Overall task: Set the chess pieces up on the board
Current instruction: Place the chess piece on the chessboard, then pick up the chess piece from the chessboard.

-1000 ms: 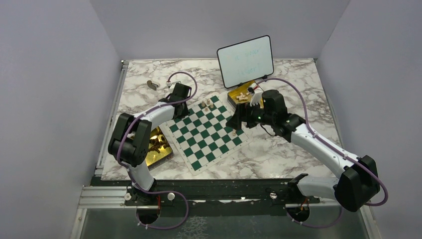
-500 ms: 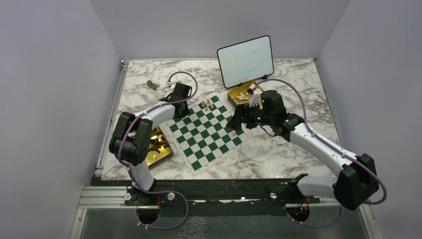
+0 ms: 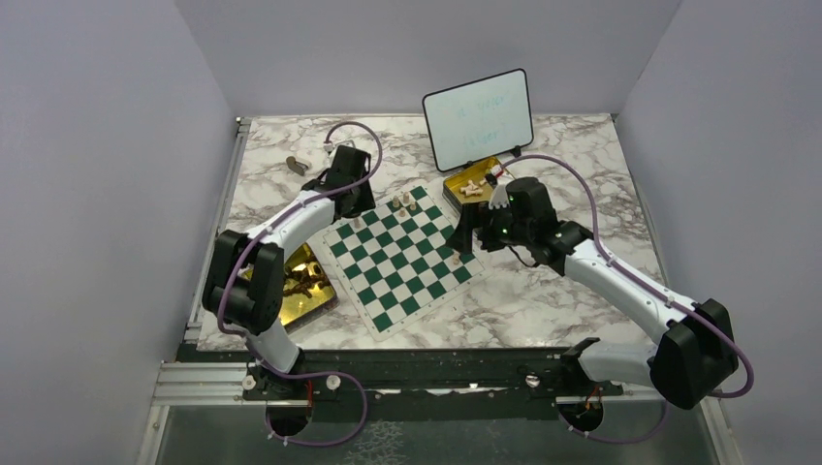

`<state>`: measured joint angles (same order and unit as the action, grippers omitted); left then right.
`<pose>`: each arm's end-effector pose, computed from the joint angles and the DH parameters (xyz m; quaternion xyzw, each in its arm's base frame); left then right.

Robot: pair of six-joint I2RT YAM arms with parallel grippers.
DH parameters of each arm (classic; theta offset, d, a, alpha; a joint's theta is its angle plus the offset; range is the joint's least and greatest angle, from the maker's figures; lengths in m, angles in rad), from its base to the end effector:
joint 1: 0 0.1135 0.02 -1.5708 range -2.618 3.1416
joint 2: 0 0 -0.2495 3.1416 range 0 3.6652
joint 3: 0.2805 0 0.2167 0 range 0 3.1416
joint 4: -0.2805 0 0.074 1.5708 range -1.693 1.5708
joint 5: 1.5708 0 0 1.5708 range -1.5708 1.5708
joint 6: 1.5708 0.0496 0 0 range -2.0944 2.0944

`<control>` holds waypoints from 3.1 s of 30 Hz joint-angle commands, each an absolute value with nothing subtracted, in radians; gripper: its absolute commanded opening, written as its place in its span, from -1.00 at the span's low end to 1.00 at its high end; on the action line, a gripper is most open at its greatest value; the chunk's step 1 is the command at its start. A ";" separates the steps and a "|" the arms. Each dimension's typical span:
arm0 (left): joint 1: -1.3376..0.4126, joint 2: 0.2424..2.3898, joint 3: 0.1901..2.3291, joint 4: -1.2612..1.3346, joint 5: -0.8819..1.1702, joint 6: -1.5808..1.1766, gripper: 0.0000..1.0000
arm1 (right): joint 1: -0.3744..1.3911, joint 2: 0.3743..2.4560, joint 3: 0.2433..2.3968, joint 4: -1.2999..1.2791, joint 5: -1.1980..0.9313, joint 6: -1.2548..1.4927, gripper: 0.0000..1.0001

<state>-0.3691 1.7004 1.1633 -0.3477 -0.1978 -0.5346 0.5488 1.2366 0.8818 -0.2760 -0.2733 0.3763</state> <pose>0.3202 -0.1134 0.2110 -0.1105 0.9312 -0.0625 0.3417 0.2085 0.1432 0.2613 -0.1375 0.8747 0.3089 0.3473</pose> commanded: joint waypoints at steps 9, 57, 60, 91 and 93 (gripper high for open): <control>-0.379 1.386 1.134 -0.351 -0.098 -0.388 0.17 | 0.554 1.321 0.942 -0.360 -0.060 0.559 0.59; -0.410 0.872 0.867 -0.302 -0.285 -0.259 0.33 | 0.554 1.774 1.172 -0.577 -0.421 -1.367 0.04; -0.410 0.867 0.866 -0.304 -0.288 -0.258 0.33 | 0.554 1.788 1.178 -0.593 -0.403 -1.379 0.04; -0.410 0.854 0.861 -0.304 -0.285 -0.259 0.35 | 0.600 1.881 1.210 -0.645 -0.315 -1.415 -0.23; -0.410 0.853 0.861 -0.304 -0.285 -0.261 0.35 | 0.601 1.882 1.211 -0.646 -0.311 -1.412 -0.28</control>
